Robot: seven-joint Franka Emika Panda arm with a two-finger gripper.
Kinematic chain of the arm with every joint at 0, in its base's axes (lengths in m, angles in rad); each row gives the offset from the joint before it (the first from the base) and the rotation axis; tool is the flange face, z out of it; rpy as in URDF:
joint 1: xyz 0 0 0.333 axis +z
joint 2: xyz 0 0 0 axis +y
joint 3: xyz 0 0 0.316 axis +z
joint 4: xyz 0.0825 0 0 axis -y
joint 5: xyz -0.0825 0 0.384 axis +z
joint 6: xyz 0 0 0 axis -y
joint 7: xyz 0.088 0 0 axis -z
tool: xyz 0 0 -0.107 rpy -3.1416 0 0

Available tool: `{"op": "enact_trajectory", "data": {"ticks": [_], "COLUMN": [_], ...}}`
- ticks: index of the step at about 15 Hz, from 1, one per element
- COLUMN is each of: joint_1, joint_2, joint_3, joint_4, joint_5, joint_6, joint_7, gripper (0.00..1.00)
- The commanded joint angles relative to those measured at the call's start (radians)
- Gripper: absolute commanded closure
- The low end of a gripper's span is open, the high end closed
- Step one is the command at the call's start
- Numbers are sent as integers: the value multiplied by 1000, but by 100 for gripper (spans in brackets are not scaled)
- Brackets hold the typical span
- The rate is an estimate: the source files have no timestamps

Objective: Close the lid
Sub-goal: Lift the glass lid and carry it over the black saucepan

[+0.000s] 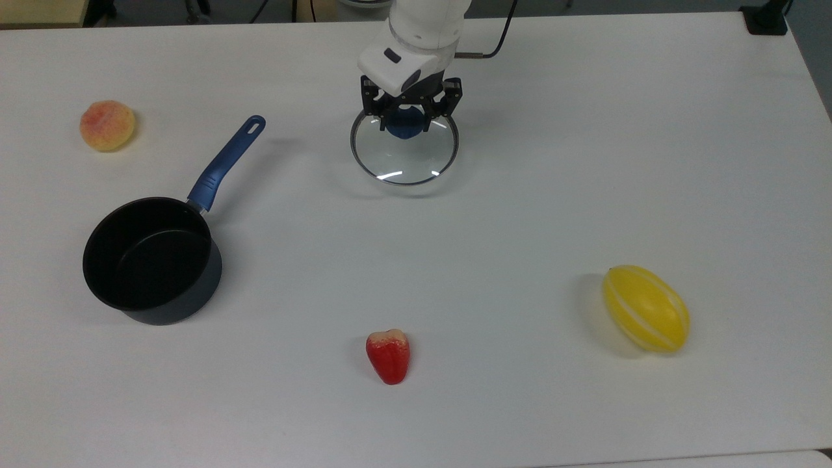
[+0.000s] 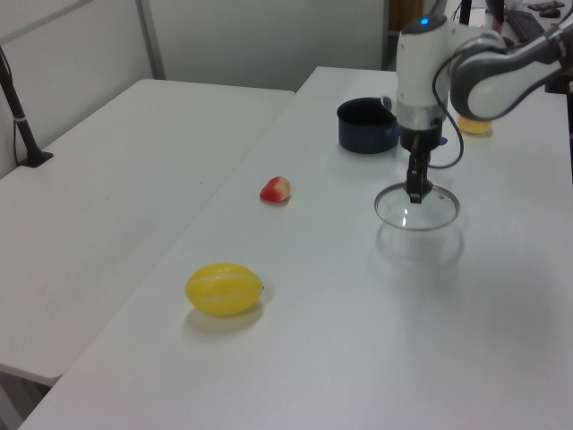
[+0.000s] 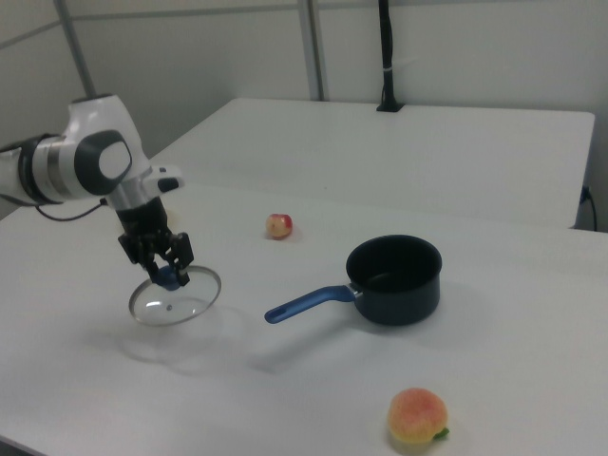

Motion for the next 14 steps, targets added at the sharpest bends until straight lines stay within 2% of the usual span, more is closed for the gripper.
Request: {"op": "enact_trajectory", "data": {"ticks": [1, 5, 9, 14], "joint_1": [-33, -73, -101, -128], "joint_2": [-10, -2, 13, 86], "joint_3": [6, 0, -35, -150], "joint_4": [130, 269, 406, 594], "joint_5": [29, 50, 64, 120], "joint_6": [-116, -210, -270, -368], "joint_7": [14, 16, 24, 19], "gripper": [100, 100, 100, 100]}}
